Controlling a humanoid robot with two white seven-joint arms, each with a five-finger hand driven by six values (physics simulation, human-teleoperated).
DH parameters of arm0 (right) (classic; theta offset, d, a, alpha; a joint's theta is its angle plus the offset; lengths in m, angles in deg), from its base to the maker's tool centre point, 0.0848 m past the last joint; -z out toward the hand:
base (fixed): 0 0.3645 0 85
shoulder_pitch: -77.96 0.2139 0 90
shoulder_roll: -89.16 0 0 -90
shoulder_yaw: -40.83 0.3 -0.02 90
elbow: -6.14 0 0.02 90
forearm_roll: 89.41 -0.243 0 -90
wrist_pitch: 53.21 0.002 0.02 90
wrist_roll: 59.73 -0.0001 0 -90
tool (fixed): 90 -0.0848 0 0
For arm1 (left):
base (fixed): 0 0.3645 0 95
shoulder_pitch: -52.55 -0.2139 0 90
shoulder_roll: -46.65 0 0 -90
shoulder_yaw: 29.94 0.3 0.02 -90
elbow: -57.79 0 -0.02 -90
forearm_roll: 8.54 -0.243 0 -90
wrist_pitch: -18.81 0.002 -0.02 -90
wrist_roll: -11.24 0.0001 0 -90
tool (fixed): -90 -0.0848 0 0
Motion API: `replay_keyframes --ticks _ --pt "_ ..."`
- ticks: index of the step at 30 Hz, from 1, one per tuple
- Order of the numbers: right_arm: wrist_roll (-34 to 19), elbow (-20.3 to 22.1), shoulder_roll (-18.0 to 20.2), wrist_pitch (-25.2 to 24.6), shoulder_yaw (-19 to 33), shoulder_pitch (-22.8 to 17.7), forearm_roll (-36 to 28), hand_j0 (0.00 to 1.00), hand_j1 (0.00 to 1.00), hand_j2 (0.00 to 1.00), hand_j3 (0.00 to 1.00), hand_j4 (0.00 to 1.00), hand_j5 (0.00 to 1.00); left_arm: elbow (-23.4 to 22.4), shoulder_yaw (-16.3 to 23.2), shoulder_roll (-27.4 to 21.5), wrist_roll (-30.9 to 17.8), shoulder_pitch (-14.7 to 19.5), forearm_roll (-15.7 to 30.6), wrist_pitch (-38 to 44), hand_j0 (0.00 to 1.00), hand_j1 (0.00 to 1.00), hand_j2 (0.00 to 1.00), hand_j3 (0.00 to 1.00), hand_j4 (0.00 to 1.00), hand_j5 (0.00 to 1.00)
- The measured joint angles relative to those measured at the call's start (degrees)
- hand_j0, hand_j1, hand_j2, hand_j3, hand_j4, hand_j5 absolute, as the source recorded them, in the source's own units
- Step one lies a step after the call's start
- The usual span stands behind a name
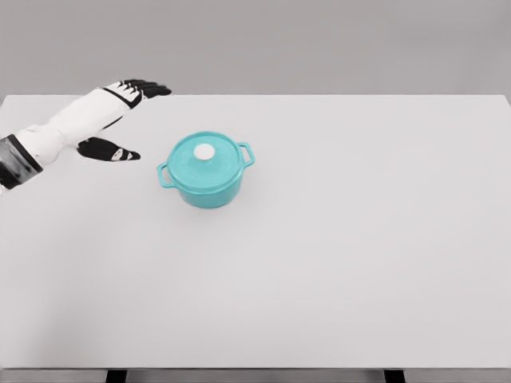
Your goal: Open the lid of the pot with left arm
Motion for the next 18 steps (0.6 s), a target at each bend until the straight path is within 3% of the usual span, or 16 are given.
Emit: replay_keyframes --ticks 5,9,14,18 --pt "0.0 0.0 0.0 0.0 0.0 0.0 0.0 1.0 1.0 1.0 1.0 1.0 1.0 -2.47 4.66 3.39 -0.34 3.69 -0.06 -0.03 1.0 1.0 1.0 1.0 1.0 1.0" --pt "0.0 0.0 0.0 0.01 0.0 0.0 0.0 1.0 1.0 1.0 1.0 1.0 1.0 -2.86 8.51 4.98 -0.41 4.75 0.04 -0.07 1.0 1.0 1.0 1.0 1.0 1.0" --pt "0.0 0.0 0.0 0.0 0.0 0.0 0.0 1.0 1.0 1.0 1.0 1.0 1.0 -3.04 10.09 6.61 -0.43 5.01 0.49 0.79 0.81 0.81 0.81 0.81 0.81 0.81" --pt "0.0 0.0 0.0 -0.01 0.0 0.0 0.0 1.0 1.0 1.0 1.0 1.0 1.0 -2.78 10.68 6.78 -0.43 4.83 2.02 2.15 0.82 0.82 0.82 0.82 0.82 0.82"
